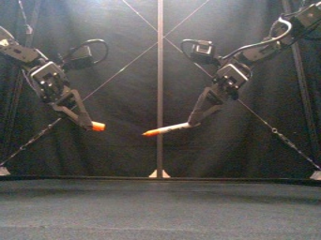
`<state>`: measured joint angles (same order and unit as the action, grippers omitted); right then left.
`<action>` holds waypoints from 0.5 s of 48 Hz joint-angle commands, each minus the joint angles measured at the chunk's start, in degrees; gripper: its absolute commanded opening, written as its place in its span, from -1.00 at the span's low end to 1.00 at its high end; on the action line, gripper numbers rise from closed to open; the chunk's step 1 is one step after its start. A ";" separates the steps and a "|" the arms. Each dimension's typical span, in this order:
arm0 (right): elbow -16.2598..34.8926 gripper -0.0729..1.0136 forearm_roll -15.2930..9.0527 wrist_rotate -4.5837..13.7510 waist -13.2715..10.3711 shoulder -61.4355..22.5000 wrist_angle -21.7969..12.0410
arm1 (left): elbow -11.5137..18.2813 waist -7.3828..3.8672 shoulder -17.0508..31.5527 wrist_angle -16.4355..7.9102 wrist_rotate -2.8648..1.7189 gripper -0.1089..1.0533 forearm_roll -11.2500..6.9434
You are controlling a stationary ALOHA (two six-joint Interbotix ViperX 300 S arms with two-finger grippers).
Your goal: Uncap the pen
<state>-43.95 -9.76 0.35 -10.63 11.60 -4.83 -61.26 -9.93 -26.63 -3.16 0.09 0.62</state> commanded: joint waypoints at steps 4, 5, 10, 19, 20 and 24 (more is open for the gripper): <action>0.44 0.09 0.09 0.09 -0.18 2.02 0.53 | 0.62 0.09 -0.26 0.44 0.00 -0.17 0.00; 0.44 0.09 0.09 0.09 -0.18 2.02 0.53 | 0.62 0.00 -0.26 0.44 0.00 -0.17 -0.09; 0.44 0.09 0.09 0.09 -0.18 2.02 0.70 | 0.62 0.00 -0.26 0.44 0.00 -0.17 0.00; 0.44 0.09 0.09 0.00 -0.18 2.02 0.70 | 0.62 0.09 -0.26 0.26 0.00 -0.17 0.00; 0.44 0.09 0.09 0.00 -0.18 2.02 0.70 | 0.62 0.09 -0.35 0.44 0.00 -0.17 0.00; 0.44 0.09 0.09 0.00 -0.18 2.02 0.88 | 0.62 0.09 -0.26 0.44 0.00 -0.17 -0.09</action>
<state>-44.03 -9.67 0.35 -10.63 11.69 -4.57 -61.26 -9.93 -26.72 -3.16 0.09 0.62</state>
